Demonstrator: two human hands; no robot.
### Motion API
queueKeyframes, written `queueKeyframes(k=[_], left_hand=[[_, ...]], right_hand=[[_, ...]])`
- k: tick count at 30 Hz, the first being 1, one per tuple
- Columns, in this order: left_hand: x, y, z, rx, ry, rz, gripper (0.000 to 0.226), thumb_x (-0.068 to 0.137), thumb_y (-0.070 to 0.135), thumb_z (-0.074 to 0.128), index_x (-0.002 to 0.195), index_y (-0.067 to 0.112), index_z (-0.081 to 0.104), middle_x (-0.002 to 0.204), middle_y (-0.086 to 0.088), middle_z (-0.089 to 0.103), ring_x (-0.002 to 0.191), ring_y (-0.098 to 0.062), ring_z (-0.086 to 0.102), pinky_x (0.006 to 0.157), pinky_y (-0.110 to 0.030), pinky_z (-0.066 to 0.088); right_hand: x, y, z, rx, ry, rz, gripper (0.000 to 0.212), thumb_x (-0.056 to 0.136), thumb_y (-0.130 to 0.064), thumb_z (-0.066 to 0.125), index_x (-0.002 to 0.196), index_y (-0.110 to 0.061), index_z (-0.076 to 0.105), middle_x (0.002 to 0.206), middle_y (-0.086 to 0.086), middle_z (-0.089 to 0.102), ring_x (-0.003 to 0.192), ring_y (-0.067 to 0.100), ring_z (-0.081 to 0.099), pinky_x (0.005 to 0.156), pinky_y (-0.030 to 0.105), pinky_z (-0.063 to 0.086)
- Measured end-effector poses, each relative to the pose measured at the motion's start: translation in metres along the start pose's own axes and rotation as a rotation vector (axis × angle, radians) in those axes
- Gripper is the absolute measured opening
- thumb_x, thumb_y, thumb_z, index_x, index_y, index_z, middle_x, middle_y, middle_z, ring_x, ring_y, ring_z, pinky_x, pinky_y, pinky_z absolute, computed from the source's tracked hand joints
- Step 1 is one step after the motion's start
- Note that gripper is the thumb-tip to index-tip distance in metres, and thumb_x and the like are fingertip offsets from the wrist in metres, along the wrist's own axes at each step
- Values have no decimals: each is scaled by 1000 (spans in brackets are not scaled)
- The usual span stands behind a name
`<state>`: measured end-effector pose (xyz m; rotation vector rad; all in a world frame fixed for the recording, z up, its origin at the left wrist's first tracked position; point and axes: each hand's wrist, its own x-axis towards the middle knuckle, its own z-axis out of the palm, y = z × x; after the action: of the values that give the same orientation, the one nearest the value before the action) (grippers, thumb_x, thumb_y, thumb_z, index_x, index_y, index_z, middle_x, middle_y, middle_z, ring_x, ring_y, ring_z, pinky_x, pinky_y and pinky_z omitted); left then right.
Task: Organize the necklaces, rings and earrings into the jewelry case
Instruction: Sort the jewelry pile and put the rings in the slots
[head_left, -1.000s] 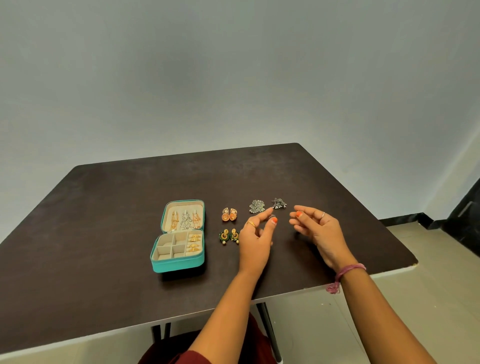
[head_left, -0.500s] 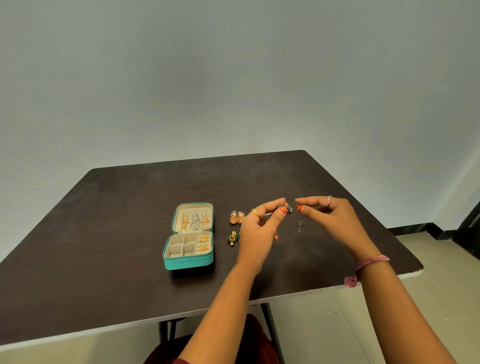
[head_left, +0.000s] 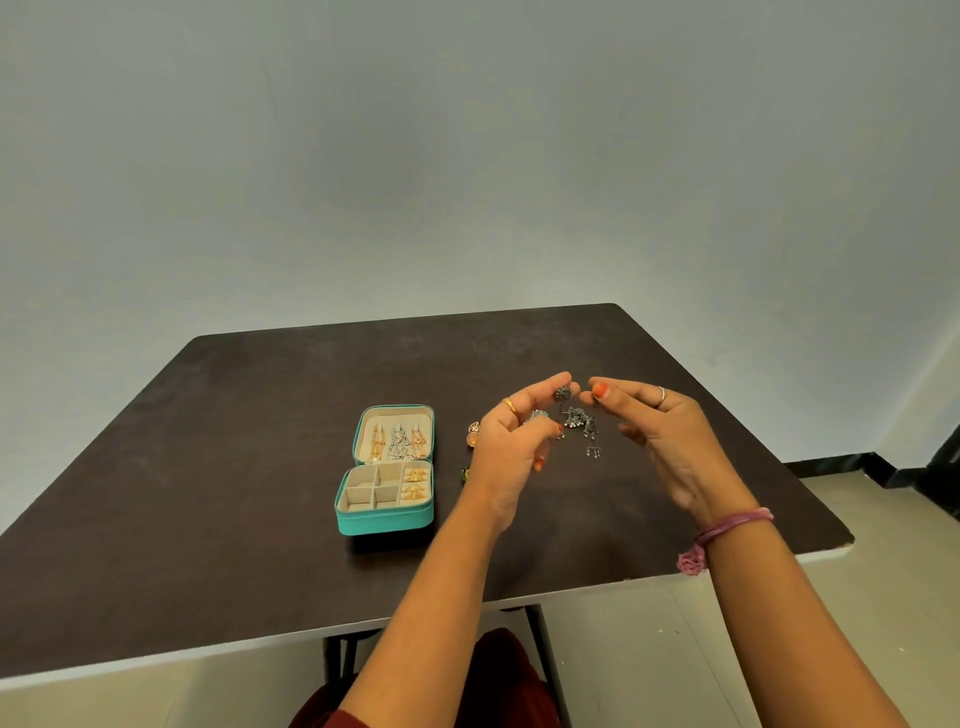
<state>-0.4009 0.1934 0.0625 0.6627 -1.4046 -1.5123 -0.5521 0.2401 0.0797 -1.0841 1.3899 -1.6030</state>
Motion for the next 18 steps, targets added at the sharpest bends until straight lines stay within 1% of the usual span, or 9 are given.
queueKeyframes(k=[3, 6, 8, 10, 12, 13, 15, 17, 18], left_hand=[[1, 2, -2, 0, -12, -13, 33, 92, 4, 53, 117, 21, 67, 107, -10, 70, 46, -4, 35, 45, -16, 32], [1, 6, -3, 27, -3, -10, 23, 93, 18, 59, 114, 22, 69, 102, -4, 73, 46, -4, 34, 44, -16, 31], [1, 7, -4, 24, 6, 2, 22, 93, 20, 59, 113, 20, 70, 91, 4, 74, 45, -3, 33, 43, -16, 30], [2, 8, -5, 28, 14, 8, 22, 93, 20, 60, 112, 17, 70, 72, 12, 70, 43, -3, 33, 42, -15, 29], [1, 9, -5, 48, 20, 0, 22, 93, 20, 60, 112, 15, 70, 56, 15, 61, 42, -3, 32, 42, -15, 28], [1, 9, -6, 47, 22, -3, 21, 92, 19, 61, 111, 15, 70, 53, 15, 59, 42, -3, 32, 42, -15, 28], [0, 11, -6, 24, 29, -3, 20, 92, 19, 60, 108, 17, 71, 59, 13, 63, 42, -3, 31, 41, -15, 27], [0, 11, -8, 0, 32, -10, 19, 93, 21, 59, 106, 20, 73, 78, -2, 68, 41, -4, 30, 41, -15, 26], [1, 11, -9, -11, 27, -23, 20, 94, 24, 57, 105, 22, 74, 88, -9, 68, 41, -4, 29, 41, -16, 25]], right_hand=[[-1, -2, -2, 12, -20, 74, 27, 69, -38, 72, 92, -22, 75, 95, -2, 75, 102, 10, 64, 84, 31, 39], [-2, -6, -1, 27, -12, 103, 24, 70, -38, 71, 88, -23, 76, 94, -2, 75, 97, 9, 64, 84, 31, 39], [-2, -7, 2, 14, 4, 90, 19, 74, -37, 71, 86, -24, 76, 92, -2, 75, 94, 7, 64, 82, 30, 38], [-2, -8, 4, -9, 13, 76, 16, 76, -37, 70, 84, -25, 76, 91, -3, 75, 96, 8, 64, 83, 31, 39], [-4, -10, 5, -18, 16, 78, 21, 72, -43, 70, 82, -26, 77, 91, -5, 75, 99, 9, 63, 85, 32, 39], [-4, -11, 5, -19, 15, 84, 25, 71, -47, 68, 83, -26, 77, 92, -6, 75, 101, 9, 63, 86, 31, 40], [-5, -13, 5, -22, -1, 110, 35, 76, -53, 62, 90, -25, 76, 96, -5, 75, 104, 10, 64, 89, 32, 42], [-5, -15, 4, 5, -25, 143, 43, 83, -57, 52, 96, -23, 75, 99, -3, 75, 105, 11, 65, 92, 32, 43], [-6, -17, 4, 30, -34, 160, 46, 86, -58, 48, 97, -22, 75, 100, -2, 74, 105, 11, 66, 93, 31, 44]])
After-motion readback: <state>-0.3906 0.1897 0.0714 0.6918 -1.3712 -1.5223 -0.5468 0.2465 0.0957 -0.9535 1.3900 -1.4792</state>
